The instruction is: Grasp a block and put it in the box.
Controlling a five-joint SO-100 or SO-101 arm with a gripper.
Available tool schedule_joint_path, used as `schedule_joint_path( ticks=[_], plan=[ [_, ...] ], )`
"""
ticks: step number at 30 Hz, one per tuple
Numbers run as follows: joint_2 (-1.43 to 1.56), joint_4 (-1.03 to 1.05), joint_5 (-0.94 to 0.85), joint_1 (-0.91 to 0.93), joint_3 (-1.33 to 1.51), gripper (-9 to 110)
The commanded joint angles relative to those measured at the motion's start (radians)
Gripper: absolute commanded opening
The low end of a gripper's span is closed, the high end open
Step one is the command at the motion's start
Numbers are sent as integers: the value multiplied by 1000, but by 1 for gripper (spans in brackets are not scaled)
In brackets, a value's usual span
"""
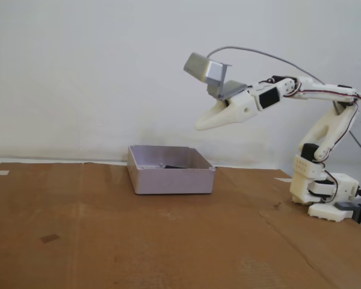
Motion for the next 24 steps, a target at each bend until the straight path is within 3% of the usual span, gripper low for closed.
schedule_joint_path(
  ticks=[1,24],
  plan=[
    [123,-37,0,-2,-15,0],
    [514,-49,2,-5,448,0]
  ],
)
